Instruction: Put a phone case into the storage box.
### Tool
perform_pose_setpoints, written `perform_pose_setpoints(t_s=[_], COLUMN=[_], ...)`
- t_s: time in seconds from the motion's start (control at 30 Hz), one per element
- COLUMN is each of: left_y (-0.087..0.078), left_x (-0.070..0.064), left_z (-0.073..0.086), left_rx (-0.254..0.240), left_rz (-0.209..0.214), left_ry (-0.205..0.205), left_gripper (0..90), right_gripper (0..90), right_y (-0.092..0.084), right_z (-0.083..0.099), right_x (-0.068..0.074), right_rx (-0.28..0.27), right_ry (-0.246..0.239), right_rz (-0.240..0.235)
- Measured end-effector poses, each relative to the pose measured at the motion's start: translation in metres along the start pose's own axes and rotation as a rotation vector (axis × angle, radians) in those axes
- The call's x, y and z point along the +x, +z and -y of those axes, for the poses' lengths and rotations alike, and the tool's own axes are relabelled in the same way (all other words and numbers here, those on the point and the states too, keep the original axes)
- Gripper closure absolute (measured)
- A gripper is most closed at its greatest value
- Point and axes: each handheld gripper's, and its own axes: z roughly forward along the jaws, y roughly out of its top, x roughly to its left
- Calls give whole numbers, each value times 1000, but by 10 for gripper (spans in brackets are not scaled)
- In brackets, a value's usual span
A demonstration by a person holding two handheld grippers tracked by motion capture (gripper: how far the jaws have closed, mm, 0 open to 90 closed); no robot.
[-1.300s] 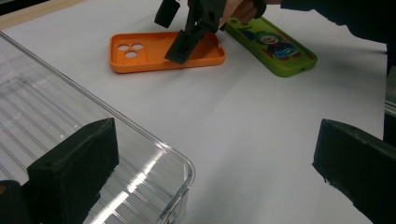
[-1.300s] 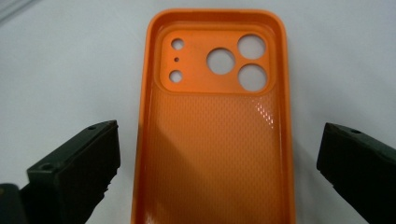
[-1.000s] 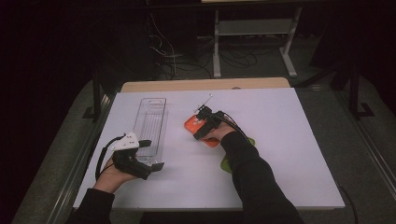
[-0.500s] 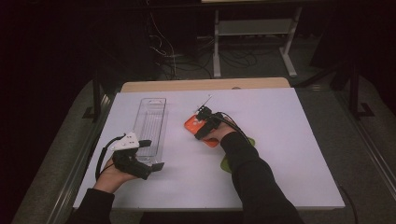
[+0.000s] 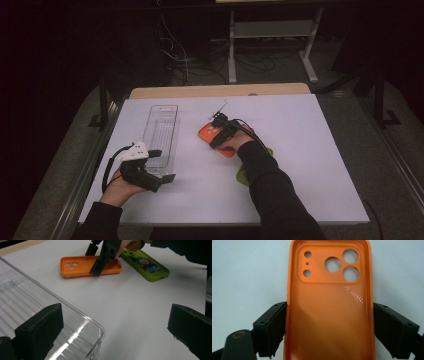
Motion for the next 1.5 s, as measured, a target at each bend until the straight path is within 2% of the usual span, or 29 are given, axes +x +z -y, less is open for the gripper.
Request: perform_pose_setpoints(t_s=[0.23,0.4,0.5,0.67,0.9,1.2,1.5], left_y=[0,0,-1,0,2,17,41], left_x=[0,0,1,2,3,7,1], left_z=[-1,-2,-2,-7,-20,-46,-72], left_rx=[2,2,14,23,11,10,48], left_rz=[1,16,23,32,56,82,131], left_ry=[-3,-5,-8,10,5,37,125], left_gripper=[0,0,0,0,0,0,0], right_gripper=[150,150,150,150,150,150,150], right_y=[-32,-53,-61,-73,-87,-102,-107], right_z=[3,12,18,28,39,50,63], right_x=[-8,-12,-13,-13,-9,-6,1], right_rx=[-32,-20,-4,-17,-23,-42,-37], right_ry=[-9,-20,-54,-75,-137,-186,-249], right_rz=[-12,-11,1,-16,-39,-55,-64])
